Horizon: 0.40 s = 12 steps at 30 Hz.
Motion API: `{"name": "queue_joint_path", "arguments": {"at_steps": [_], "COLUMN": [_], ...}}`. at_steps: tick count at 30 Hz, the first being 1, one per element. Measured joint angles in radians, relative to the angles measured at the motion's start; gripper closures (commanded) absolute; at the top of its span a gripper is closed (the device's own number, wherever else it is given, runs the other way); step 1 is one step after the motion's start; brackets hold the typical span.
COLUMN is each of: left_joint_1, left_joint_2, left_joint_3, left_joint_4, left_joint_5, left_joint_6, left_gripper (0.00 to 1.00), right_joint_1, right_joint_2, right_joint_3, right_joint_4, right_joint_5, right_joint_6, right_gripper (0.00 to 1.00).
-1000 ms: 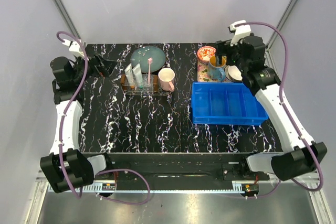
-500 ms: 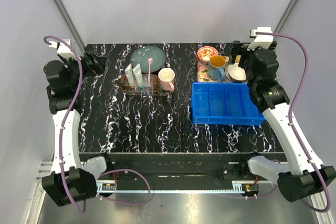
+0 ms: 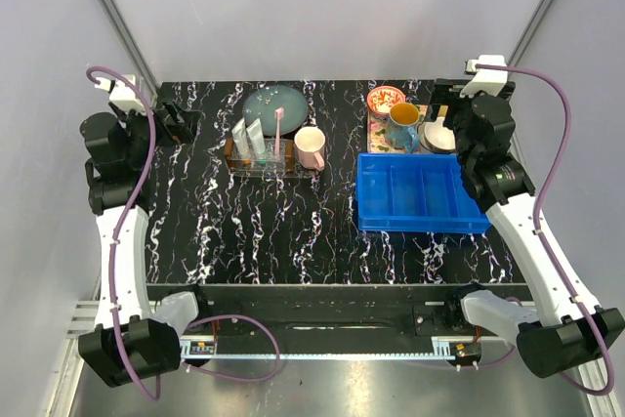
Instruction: Prepare toiletry sets of a toothbrush and toothpaste on the tray
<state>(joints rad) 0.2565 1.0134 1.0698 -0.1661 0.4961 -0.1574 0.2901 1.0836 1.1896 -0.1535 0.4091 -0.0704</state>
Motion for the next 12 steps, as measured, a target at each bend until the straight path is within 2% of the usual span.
{"name": "queue_joint_path", "arguments": {"at_steps": [12], "left_joint_1": [0.000], "left_joint_2": [-0.014], "left_joint_3": [-0.019], "left_joint_4": [0.002], "left_joint_5": [0.043], "left_joint_6": [-0.005], "left_gripper": [0.01], "right_joint_1": [0.000], "right_joint_2": [0.035], "right_joint_3": [0.001], "right_joint_4": [0.010], "right_joint_5": [0.027], "right_joint_6": [-0.008], "right_gripper": [0.00]}}
